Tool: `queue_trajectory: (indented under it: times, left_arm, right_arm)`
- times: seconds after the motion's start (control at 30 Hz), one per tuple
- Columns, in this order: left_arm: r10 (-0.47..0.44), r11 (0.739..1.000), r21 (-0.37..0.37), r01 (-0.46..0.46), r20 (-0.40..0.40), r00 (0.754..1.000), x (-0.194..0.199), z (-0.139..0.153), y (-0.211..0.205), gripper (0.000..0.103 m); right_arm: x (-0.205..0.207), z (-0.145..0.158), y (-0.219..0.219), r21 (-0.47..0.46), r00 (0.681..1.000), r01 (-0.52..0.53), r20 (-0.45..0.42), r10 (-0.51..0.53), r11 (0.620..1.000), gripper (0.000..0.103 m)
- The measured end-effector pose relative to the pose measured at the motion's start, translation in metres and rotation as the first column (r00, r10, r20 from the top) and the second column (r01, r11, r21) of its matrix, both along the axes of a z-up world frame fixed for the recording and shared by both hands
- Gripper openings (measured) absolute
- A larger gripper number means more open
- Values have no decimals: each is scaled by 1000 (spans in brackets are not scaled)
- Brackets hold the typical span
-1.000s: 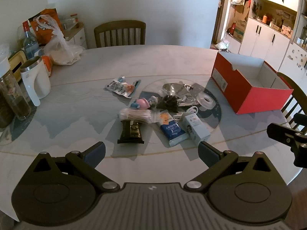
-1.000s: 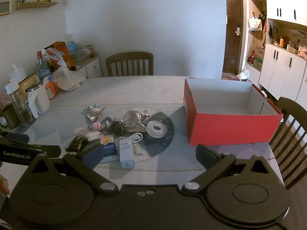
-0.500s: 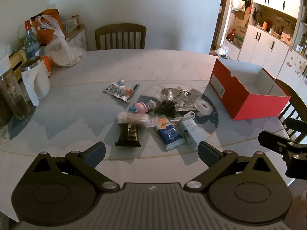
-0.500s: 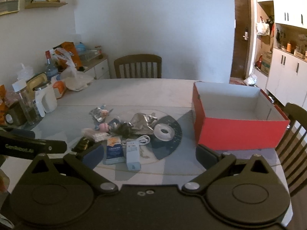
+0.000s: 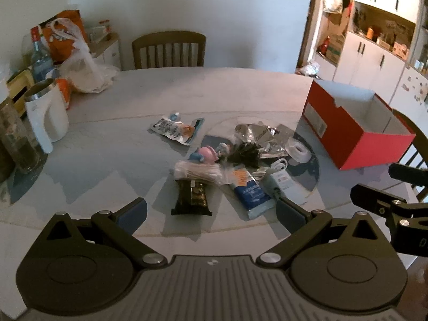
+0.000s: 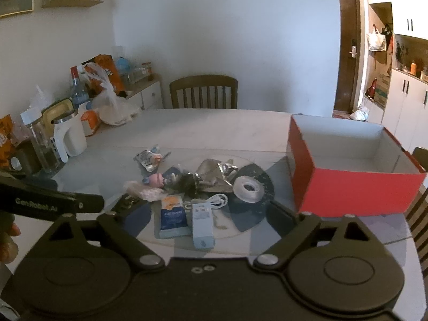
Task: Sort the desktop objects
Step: 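Move both tools toward the pile of items on the glass turntable, then grasp the black snack packet with left tool while right tool grasps the white box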
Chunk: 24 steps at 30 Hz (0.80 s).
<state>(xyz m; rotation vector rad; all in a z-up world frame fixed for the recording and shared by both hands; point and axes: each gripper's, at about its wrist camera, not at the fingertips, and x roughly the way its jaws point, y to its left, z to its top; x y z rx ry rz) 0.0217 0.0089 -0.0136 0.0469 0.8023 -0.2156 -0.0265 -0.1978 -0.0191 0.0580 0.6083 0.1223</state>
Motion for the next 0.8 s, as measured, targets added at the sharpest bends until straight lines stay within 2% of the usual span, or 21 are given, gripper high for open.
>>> queue_trajectory:
  times: [0.2,0.37,0.47,0.8]
  left_arm:
    - [-42,999,18,42,34,999,22,-24,7,103]
    - [-70,995,67,69,11,998,42,-55,9,103]
    - [-83,994,63,84,-11,996,50,-69,10,102]
    - [-113,991,70,114,-9,994,72,-91,9,102]
  right_arm:
    - [19,-19,13,-32,1000,-4,-27,3,999,88]
    - [36,-37,21,-54,998,-5,-69,1,999,84]
    - [43,-48,26,-68,996,-11,-93,5,998,82]
    - [68,-77,32,-109,989,-13,-147,-3,994,74]
